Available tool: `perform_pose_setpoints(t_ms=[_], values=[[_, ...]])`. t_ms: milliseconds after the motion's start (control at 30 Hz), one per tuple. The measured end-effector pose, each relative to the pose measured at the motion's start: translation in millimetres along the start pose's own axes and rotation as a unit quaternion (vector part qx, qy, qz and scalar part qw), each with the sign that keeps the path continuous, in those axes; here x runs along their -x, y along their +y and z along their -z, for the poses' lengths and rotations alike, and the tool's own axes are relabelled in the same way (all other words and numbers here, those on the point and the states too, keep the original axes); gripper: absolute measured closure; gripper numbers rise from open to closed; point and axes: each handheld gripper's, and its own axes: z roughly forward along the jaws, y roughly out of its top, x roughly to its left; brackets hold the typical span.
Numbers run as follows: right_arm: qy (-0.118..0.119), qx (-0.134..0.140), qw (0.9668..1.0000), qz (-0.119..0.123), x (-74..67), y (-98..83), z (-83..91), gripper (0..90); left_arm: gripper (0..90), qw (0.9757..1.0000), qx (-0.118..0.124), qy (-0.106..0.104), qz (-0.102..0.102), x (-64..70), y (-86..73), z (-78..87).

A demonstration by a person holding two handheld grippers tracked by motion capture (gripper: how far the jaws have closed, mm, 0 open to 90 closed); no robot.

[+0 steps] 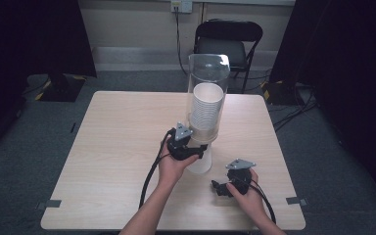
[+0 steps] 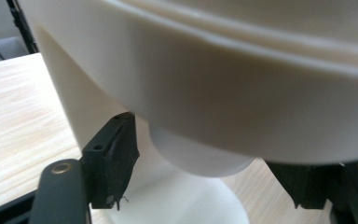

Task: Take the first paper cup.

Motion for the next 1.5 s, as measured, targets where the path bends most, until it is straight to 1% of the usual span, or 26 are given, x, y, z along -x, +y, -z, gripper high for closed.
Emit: perform_pose_setpoints(t_ms=[33,67,200,267,333,500,533,567,667,700,867,900,1033,1067,1100,1133,1167,1200,1233,1267,1300,1367,1400,1433,1467,1500], values=[[0.0,0.0,1.0,0.001,0.1,0.0,-0.1,0.2,28.8,0.9999,0.001,0.004,-0.012,1.4,0.7,-0.4],[0.0,0.0,1.0,0.0,0.1,0.0,0.0,0.2,30.3,0.9997,0.003,0.001,-0.023,1.7,0.5,-1.7],[0.0,0.001,1.0,0.001,0.1,-0.1,-0.2,0.2,35.8,0.9994,0.0,0.002,-0.033,3.3,-1.4,-5.7],[0.0,0.001,1.0,0.0,0.0,0.0,-0.1,0.2,36.2,0.9991,0.003,0.003,-0.043,2.9,-1.9,-6.5],[0.0,0.001,1.0,0.001,0.1,0.0,-0.1,0.2,36.4,0.999,0.002,0.005,-0.045,3.2,-1.8,-6.5],[-0.001,0.0,1.0,0.002,0.1,-0.1,-0.1,0.2,37.2,0.999,0.002,-0.001,-0.044,1.5,-2.8,-6.7],[0.001,0.001,1.0,0.001,0.0,-0.1,-0.2,0.2,37.3,0.9992,0.011,0.003,-0.039,3.2,-5.7,-7.0],[0.001,0.001,1.0,0.001,0.0,-0.1,-0.2,0.2,37.4,0.9992,0.011,0.003,-0.039,3.2,-5.7,-7.0],[0.001,0.001,1.0,0.001,-0.2,-0.3,-0.1,0.2,37.7,0.9986,0.032,0.008,-0.041,4.6,-12.0,-7.7],[-0.001,0.001,1.0,0.001,-0.3,-0.4,0.0,0.2,37.7,0.9985,0.029,0.013,-0.045,6.0,-11.8,-7.9],[-0.002,0.002,1.0,0.0,-1.1,-0.9,0.6,0.2,37.9,0.9989,0.018,0.013,-0.042,6.6,-9.7,-7.4],[-0.002,0.001,1.0,-0.001,-1.2,-0.9,0.6,0.2,38.0,0.9987,0.016,0.014,-0.046,6.6,-9.1,-7.6],[-0.004,0.001,1.0,-0.005,-1.8,-1.2,0.9,0.2,38.1,0.9989,0.011,0.016,-0.044,7.5,-8.2,-7.2],[-0.004,0.001,1.0,-0.005,-2.0,-1.4,1.1,0.2,38.1,0.9993,0.013,0.009,-0.034,7.6,-9.8,-8.2],[-0.005,0.001,1.0,-0.005,-2.0,-1.5,1.2,0.2,38.2,0.9994,0.0,0.012,-0.031,8.3,-12.8,-9.7],[-0.006,0.001,1.0,-0.005,-2.0,-1.6,1.4,0.2,38.3,0.9983,-0.051,0.008,-0.025,6.5,-22.4,-14.1],[-0.006,0.0,1.0,-0.005,-2.0,-1.7,1.6,0.2,38.3,0.995,-0.098,0.009,-0.02,4.2,-33.4,-19.2],[-0.005,0.0,1.0,-0.005,-2.1,-1.9,1.8,0.2,38.1,0.9919,-0.125,0.016,-0.018,7.0,-45.0,-22.1],[-0.005,0.0,1.0,-0.005,-2.1,-1.9,1.8,0.2,38.1,0.9919,-0.125,0.016,-0.018,7.0,-45.0,-22.1],[-0.004,0.0,1.0,-0.002,-1.8,-2.6,2.5,0.2,37.8,0.9961,-0.086,0.005,-0.017,15.8,-49.0,-19.7],[-0.003,0.0,1.0,-0.003,-1.9,-2.7,2.7,0.2,37.8,0.9977,-0.066,0.005,-0.013,19.3,-41.6,-14.3],[-0.003,0.0,1.0,-0.001,-1.2,-2.6,2.5,0.0,37.7,0.9957,-0.089,0.003,-0.024,17.0,-36.1,-11.7],[-0.002,0.0,1.0,0.0,-1.0,-2.7,2.4,0.0,37.7,0.9953,-0.093,-0.001,-0.026,14.8,-35.8,-9.8],[-0.002,0.0,1.0,0.0,-1.0,-2.7,2.4,0.0,37.7,0.9955,-0.091,-0.001,-0.027,12.4,-35.9,-7.7],[-0.002,0.0,1.0,0.0,-1.0,-2.6,2.4,0.0,37.6,0.9951,-0.093,-0.002,-0.034,9.1,-35.9,-5.6],[-0.002,0.0,1.0,0.0,-1.0,-2.6,2.4,0.0,37.6,0.9955,-0.091,-0.007,-0.028,8.6,-37.0,-4.4]])
